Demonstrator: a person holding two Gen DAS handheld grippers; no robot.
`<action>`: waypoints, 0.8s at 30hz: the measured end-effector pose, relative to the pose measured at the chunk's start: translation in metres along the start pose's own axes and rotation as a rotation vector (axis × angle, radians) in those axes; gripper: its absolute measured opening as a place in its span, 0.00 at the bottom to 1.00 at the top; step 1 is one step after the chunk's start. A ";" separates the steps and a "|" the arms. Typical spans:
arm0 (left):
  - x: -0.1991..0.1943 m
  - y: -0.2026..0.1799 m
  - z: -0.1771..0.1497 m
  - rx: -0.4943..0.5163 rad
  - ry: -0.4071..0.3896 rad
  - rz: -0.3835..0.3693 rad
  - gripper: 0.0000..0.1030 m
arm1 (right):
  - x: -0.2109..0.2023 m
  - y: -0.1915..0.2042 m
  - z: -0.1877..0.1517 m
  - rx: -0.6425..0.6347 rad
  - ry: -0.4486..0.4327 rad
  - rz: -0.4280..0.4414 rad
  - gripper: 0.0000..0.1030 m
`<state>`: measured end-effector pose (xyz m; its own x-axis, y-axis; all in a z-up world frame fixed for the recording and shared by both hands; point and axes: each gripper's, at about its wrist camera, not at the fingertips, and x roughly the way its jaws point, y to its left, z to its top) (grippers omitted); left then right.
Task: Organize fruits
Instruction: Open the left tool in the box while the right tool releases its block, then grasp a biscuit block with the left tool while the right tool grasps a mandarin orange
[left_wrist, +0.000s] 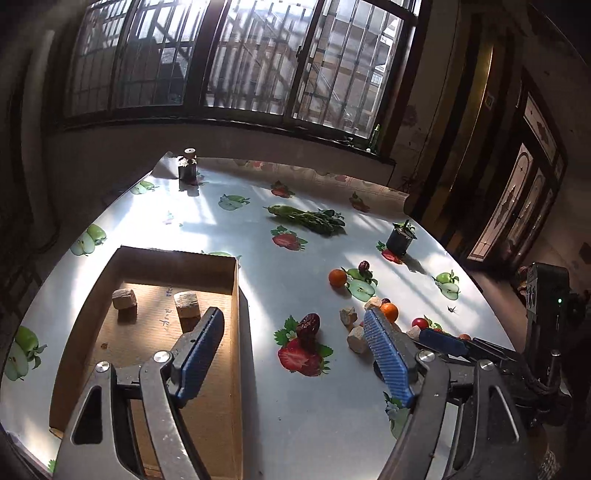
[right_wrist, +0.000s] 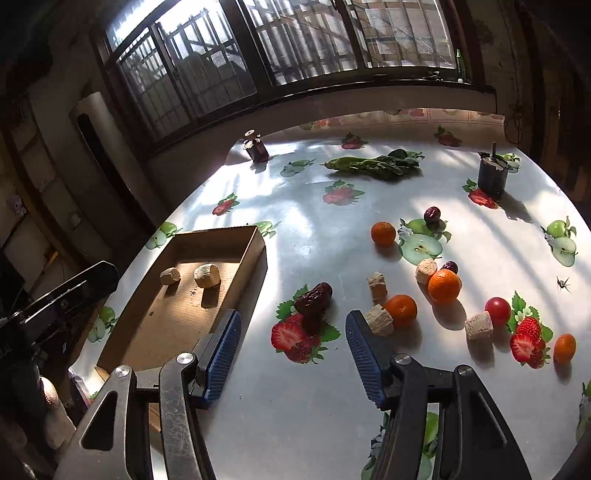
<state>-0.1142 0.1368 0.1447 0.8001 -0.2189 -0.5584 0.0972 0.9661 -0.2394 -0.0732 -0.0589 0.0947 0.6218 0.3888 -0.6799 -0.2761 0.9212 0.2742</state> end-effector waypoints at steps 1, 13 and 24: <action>0.003 -0.010 -0.004 0.007 -0.001 -0.017 0.75 | -0.011 -0.009 -0.004 0.002 -0.015 -0.026 0.61; 0.012 -0.032 -0.031 0.084 0.073 0.046 0.76 | -0.071 -0.109 -0.029 0.111 -0.111 -0.149 0.73; 0.054 -0.014 -0.044 0.010 0.207 -0.007 0.72 | -0.031 -0.142 -0.013 0.189 -0.020 -0.128 0.38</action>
<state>-0.0986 0.1051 0.0835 0.6609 -0.2485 -0.7081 0.1091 0.9654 -0.2370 -0.0630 -0.2019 0.0677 0.6577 0.2669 -0.7044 -0.0527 0.9491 0.3104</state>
